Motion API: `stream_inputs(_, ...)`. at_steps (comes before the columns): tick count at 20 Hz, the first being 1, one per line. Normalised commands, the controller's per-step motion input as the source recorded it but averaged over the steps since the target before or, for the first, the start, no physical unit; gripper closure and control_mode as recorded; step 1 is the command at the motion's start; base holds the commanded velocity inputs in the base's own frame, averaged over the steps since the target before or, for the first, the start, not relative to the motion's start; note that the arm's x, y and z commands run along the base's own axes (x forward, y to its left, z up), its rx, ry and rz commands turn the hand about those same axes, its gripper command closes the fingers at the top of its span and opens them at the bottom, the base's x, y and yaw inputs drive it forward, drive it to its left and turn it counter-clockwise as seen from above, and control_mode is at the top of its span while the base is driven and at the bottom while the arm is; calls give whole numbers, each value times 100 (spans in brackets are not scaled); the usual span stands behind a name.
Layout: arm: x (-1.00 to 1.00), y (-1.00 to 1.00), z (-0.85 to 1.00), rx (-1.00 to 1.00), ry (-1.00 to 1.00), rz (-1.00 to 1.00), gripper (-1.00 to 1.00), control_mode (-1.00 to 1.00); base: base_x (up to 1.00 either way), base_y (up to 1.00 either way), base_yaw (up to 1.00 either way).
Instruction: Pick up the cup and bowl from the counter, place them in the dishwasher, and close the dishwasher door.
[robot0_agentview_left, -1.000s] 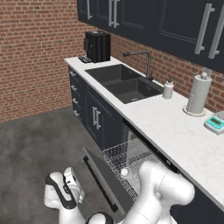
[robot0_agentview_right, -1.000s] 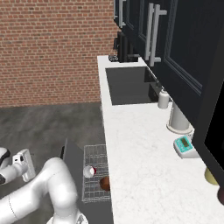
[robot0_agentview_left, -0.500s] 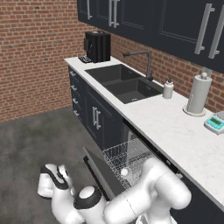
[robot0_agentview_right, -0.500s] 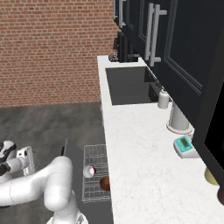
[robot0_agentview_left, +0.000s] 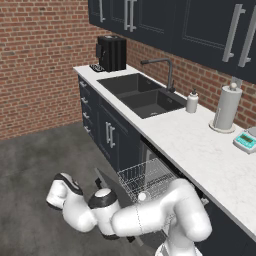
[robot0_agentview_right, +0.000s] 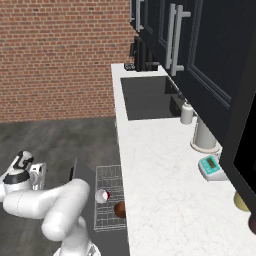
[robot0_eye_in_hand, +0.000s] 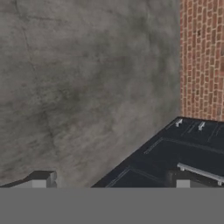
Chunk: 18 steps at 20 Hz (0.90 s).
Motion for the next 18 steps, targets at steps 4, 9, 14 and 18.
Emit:
stream_inputs(4, 18, 37, -46, -68, 24, 6, -100, -100, 0, 0, 0)
stream_inputs(9, -11, 14, -30, -73, 19, 13, -100, -100, 0, 0, 0)
stream_inputs(14, -10, 0, -23, -78, 18, 16, -100, -100, 0, 0, 0)
stream_inputs(18, 3, 0, -20, -78, 20, 18, -100, -100, 0, 0, 0)
